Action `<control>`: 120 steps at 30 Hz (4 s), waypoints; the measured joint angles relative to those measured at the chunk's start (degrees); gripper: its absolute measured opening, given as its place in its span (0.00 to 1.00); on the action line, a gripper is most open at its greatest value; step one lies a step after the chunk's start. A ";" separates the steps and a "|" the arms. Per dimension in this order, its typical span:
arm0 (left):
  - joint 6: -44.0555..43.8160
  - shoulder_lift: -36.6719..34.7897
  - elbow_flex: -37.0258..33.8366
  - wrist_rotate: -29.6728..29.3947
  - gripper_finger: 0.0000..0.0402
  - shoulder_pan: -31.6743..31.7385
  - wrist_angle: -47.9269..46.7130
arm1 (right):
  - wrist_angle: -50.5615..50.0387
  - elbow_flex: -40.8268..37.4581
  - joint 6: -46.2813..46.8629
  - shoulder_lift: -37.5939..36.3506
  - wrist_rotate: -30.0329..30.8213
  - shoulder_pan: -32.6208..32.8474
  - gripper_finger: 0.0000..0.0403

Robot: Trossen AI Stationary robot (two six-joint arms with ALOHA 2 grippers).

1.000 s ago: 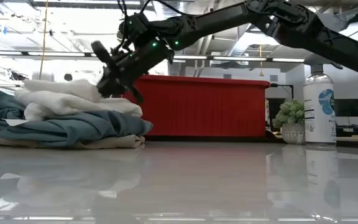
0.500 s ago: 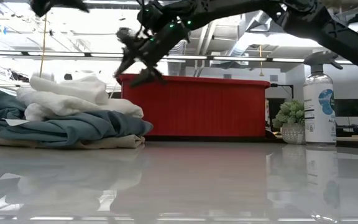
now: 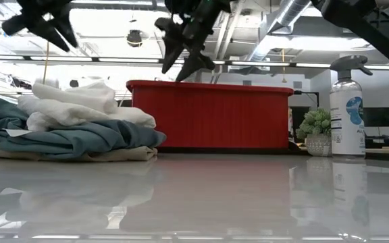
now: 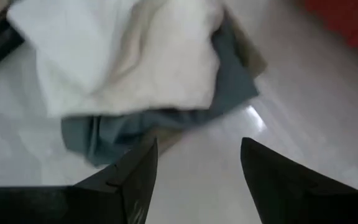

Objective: Fold Laundry from Bin
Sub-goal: Put the stacked folded clothes in the red bin

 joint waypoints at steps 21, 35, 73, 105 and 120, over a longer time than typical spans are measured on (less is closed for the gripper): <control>3.40 9.34 -19.06 19.81 0.60 20.41 18.16 | -23.54 0.08 -9.27 -20.61 16.03 0.78 0.63; 3.79 10.74 -39.11 26.91 0.53 23.87 52.40 | -26.26 0.08 -5.09 -33.50 19.81 0.88 0.63; 31.63 35.18 13.57 53.80 0.51 24.99 42.41 | 9.19 -58.56 40.65 -58.68 27.02 16.67 0.63; 25.79 31.92 -19.32 83.39 0.62 40.57 61.26 | 43.49 -86.43 103.01 -34.09 40.03 37.93 0.63; 21.37 42.93 -19.93 87.38 0.62 38.26 73.06 | 49.79 -86.42 91.61 -31.75 32.72 27.28 0.63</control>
